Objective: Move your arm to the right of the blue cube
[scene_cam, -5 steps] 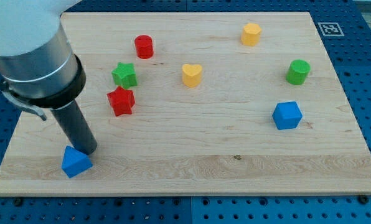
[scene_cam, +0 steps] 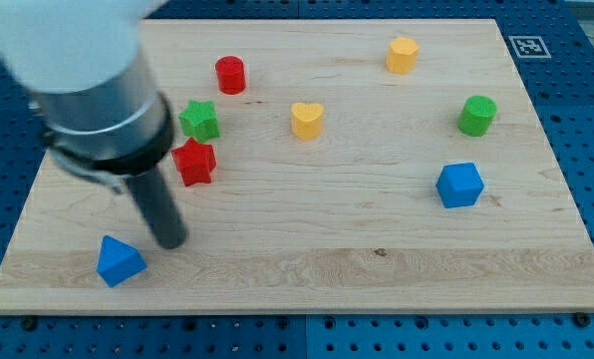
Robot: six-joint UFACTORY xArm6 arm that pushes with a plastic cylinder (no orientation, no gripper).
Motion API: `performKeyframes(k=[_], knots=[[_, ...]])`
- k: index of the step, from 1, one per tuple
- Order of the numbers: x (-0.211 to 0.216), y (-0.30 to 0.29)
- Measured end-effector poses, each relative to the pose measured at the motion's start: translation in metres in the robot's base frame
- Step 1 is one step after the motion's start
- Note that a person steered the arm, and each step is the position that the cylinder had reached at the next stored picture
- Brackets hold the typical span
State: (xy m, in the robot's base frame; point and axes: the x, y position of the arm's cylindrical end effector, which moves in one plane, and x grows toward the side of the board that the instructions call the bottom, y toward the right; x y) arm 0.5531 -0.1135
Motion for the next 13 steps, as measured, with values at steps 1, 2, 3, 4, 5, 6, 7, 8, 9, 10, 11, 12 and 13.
performKeyframes(k=[1, 2, 3, 4, 5, 6, 7, 8, 9, 10, 11, 12, 13], knots=[[-0.005, 0.091], [-0.004, 0.163], [-0.004, 0.171], [0.005, 0.211], [0.018, 0.290], [0.021, 0.398], [-0.007, 0.459], [-0.027, 0.458], [-0.036, 0.458], [-0.042, 0.454], [-0.062, 0.435], [-0.068, 0.401], [-0.068, 0.342]])
